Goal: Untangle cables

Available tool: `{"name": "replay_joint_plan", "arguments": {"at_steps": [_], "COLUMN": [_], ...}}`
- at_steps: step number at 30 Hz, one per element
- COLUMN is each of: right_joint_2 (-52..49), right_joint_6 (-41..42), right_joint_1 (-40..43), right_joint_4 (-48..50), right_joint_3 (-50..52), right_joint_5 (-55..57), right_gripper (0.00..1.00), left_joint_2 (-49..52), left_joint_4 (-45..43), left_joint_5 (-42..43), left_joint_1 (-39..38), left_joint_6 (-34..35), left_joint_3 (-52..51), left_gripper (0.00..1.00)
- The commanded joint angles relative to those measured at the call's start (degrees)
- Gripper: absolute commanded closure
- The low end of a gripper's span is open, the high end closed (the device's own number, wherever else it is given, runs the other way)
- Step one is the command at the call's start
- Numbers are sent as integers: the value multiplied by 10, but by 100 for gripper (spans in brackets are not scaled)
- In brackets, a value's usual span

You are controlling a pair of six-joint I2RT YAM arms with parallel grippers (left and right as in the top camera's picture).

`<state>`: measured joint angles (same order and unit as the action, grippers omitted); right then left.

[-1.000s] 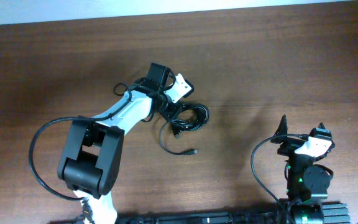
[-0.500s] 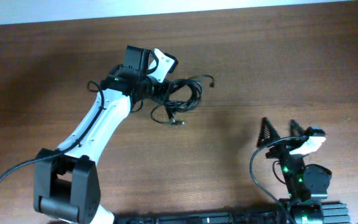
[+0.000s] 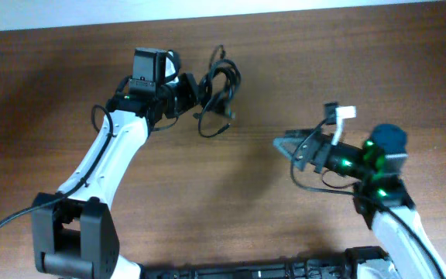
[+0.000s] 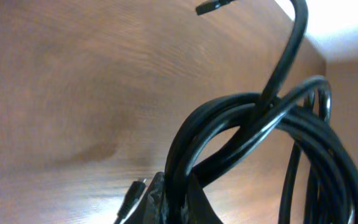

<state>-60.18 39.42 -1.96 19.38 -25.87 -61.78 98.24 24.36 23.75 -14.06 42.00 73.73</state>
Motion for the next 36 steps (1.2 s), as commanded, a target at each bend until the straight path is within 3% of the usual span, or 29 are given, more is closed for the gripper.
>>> {"name": "replay_joint_plan", "arguments": {"at_steps": [1, 3, 5, 6, 9, 12, 14, 16, 19, 21, 22, 23, 25, 27, 29, 32, 36], "right_joint_2": [-90, -150, -190, -210, -261, -281, -281, -282, -283, -283, -283, -283, -262, -223, -166, -155, -157], "right_joint_6": [-72, -133, -201, -227, -229, -138, -138, -138, -138, -138, -138, -138, -136, -95, -8, 99, 138], "right_joint_1": [-116, -216, -301, -335, -385, -385, -385, -385, -385, -385, -385, -385, -385, -383, -353, -292, -258], "right_joint_4": [113, 130, 142, 159, 219, 293, 291, 287, 280, 280, 277, 275, 275, 276, 276, 294, 292], "right_joint_3": [-5, -5, -5, -5, -5, -5, -5, -5, -5, -5, -5, -5, -5, -5, -5, -5, -5], "right_joint_5": [38, 278, 455, 505, 524, 523, 523, 523, 524, 524, 523, 516, 379, 302, 262, 279, 372], "right_gripper": [2, 2, 3, 7, 16, 30, 37, 59, 69, 81, 96, 96, 96, 96, 96, 96, 96], "left_joint_2": [-14, -14, -14, -14, -14, -14, -14, -14, -14, -14, -14, -14, -14, -14, -14, -14, -16], "left_joint_4": [26, 78, 103, 127, 170, 179, 177, 177, 177, 178, 177, 177, 177, 178, 163, 135, 116], "left_joint_5": [-24, -41, -41, -41, -23, -15, -12, 6, 51, 69, 66, 41, -109, -210, -223, -217, -210], "left_joint_1": [0, 0, 0, 0, -5, -46, -60, -64, -64, -64, -64, -59, -34, -24, -22, -28, -74], "left_joint_6": [210, 245, 257, 290, 361, 409, 422, 427, 426, 421, 400, 350, 174, 62, -50, -160, -235], "left_joint_3": [9, 9, 9, 9, 9, 8, 8, 9, 9, 9, 9, 9, 9, 9, 9, 9, 9], "left_gripper": [100, 100, 100, 100, 100, 100, 100, 100, 100, 100, 100, 100, 100, 100, 100, 100, 100]}}
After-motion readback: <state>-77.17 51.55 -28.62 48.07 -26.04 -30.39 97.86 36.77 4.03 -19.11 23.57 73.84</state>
